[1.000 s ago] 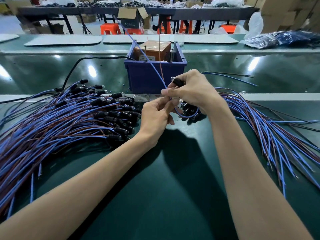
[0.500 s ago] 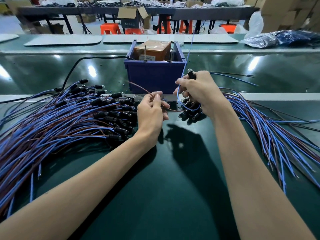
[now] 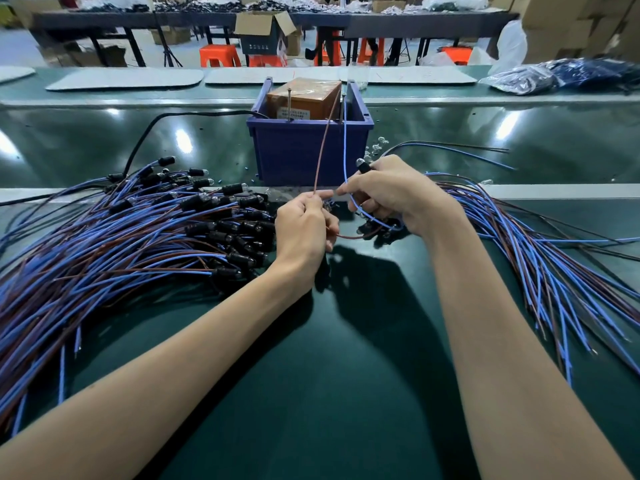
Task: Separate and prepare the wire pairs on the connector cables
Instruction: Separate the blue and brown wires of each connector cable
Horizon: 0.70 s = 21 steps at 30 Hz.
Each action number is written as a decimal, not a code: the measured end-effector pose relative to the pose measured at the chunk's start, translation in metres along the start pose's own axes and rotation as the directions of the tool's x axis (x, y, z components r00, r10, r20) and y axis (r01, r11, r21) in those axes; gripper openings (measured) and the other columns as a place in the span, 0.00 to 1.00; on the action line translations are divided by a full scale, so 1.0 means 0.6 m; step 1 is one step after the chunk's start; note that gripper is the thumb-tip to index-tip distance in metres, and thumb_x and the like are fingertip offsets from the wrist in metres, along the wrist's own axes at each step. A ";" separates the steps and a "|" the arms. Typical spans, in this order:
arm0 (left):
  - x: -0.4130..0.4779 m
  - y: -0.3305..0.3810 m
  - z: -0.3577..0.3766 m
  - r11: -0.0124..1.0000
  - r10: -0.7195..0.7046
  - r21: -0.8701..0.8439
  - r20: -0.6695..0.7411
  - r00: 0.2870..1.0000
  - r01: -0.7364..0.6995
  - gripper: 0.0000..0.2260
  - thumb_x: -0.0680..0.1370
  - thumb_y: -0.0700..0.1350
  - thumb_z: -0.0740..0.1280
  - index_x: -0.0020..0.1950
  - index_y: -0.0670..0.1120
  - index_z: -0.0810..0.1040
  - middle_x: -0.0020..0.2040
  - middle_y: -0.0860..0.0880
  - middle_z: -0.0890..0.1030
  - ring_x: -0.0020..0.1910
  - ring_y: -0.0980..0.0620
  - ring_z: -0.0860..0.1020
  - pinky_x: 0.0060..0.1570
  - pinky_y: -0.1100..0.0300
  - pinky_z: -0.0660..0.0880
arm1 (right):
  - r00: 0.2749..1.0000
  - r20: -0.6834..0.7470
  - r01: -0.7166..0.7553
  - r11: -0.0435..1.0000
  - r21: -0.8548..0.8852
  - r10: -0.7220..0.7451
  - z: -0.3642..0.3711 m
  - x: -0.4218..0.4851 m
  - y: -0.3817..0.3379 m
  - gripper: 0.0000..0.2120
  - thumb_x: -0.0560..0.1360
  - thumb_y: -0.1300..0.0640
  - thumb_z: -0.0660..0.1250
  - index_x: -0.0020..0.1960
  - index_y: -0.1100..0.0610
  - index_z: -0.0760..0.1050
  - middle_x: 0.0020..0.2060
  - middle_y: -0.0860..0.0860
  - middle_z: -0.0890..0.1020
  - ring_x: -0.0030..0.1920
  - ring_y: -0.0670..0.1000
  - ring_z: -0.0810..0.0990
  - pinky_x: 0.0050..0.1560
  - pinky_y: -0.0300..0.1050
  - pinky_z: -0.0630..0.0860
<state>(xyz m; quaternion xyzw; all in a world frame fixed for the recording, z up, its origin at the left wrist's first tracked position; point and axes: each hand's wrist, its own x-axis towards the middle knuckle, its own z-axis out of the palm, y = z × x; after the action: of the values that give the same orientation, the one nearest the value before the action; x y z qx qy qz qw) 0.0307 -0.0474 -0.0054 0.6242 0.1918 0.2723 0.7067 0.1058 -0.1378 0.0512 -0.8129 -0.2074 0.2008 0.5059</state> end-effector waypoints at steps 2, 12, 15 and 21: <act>-0.002 0.001 0.000 1.000 -0.004 0.006 -0.008 1.000 0.004 0.12 0.82 0.37 0.51 0.52 0.42 0.74 0.19 0.52 0.72 0.17 0.58 0.65 0.17 0.68 0.61 | 1.000 0.008 -0.004 1.000 0.000 0.004 -0.001 -0.002 -0.001 0.06 0.73 0.61 0.67 0.37 0.59 0.75 0.21 0.47 0.78 0.18 0.43 0.64 0.19 0.31 0.58; -0.016 0.008 -0.001 0.987 0.162 -0.011 -0.039 0.986 -0.162 0.12 0.83 0.38 0.47 0.49 0.50 0.67 0.22 0.51 0.75 0.20 0.56 0.69 0.20 0.66 0.65 | 1.000 0.004 -0.006 1.000 0.026 0.006 -0.005 -0.004 0.001 0.07 0.73 0.61 0.67 0.36 0.58 0.74 0.22 0.47 0.78 0.18 0.43 0.64 0.19 0.31 0.59; -0.008 0.005 -0.003 0.997 0.073 -0.023 -0.064 0.995 -0.075 0.13 0.83 0.38 0.47 0.49 0.49 0.68 0.21 0.52 0.74 0.19 0.57 0.68 0.19 0.67 0.64 | 1.000 0.008 -0.004 1.000 0.026 0.004 -0.004 -0.005 0.000 0.07 0.73 0.61 0.67 0.36 0.57 0.74 0.21 0.47 0.78 0.18 0.43 0.64 0.19 0.30 0.58; -0.003 0.001 -0.001 1.000 0.015 0.009 -0.048 0.999 -0.015 0.13 0.83 0.39 0.49 0.50 0.47 0.72 0.18 0.53 0.71 0.17 0.58 0.65 0.17 0.68 0.61 | 0.999 0.030 -0.011 1.000 0.006 0.011 -0.002 -0.006 -0.003 0.07 0.74 0.61 0.67 0.36 0.58 0.74 0.21 0.47 0.78 0.17 0.43 0.64 0.22 0.33 0.62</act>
<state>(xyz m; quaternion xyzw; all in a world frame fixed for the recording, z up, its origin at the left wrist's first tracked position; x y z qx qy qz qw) 0.0290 -0.0477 -0.0048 0.6220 0.2050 0.2916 0.6972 0.1033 -0.1397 0.0540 -0.8094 -0.2100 0.2163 0.5040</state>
